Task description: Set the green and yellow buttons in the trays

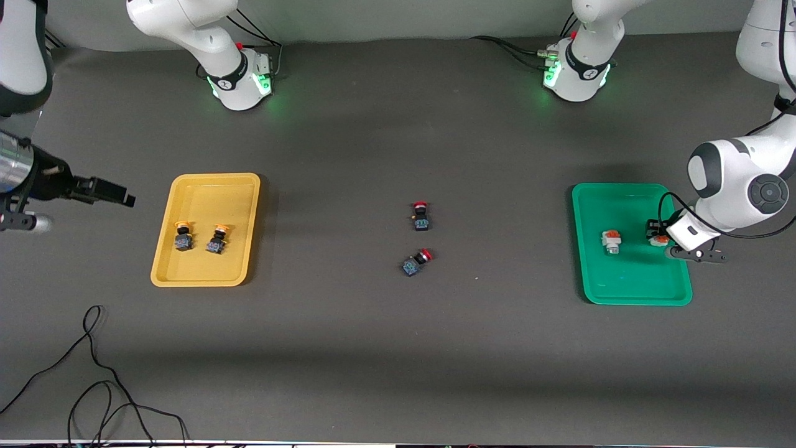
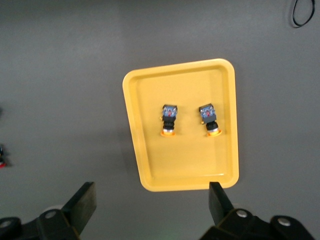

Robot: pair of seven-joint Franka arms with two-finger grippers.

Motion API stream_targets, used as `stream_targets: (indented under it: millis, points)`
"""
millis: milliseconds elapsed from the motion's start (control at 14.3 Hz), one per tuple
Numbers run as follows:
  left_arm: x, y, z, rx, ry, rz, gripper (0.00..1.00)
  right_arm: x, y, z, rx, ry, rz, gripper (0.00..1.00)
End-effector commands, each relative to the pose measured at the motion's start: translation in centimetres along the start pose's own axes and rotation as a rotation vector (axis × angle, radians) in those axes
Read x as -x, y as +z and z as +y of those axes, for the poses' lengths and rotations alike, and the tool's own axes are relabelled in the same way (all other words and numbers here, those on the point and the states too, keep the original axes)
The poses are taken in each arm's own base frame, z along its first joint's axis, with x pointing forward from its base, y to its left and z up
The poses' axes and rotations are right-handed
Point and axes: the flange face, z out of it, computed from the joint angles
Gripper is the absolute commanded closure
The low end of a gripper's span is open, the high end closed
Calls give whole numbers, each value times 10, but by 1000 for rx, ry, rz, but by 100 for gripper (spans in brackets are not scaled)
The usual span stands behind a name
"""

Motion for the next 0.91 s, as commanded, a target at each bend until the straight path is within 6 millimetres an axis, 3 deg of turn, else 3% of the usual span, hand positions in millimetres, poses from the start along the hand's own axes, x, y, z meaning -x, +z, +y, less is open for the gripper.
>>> stream_targets:
  millis: [0, 140, 349, 488, 698, 837]
  points:
    - [-7, -18, 6, -23, 27, 15, 0, 40, -23, -12, 21, -22, 45, 0]
    - [-16, -40, 1, -25, 24, -24, 0, 34, -34, -22, 28, -42, 56, 0]
    - [-35, -109, -5, -30, 16, -124, 0, 13, -37, -39, 34, -58, 46, 0]
    - [-45, -160, 3, -33, 25, -157, 0, 0, -39, -46, 47, -55, 12, 0]
    - [-44, -234, 16, -12, 13, -167, 0, -16, -45, -59, 65, -64, 8, 0]
    - [-32, -277, 27, 13, -3, -157, 0, -19, -46, -53, 68, -49, 11, 0]
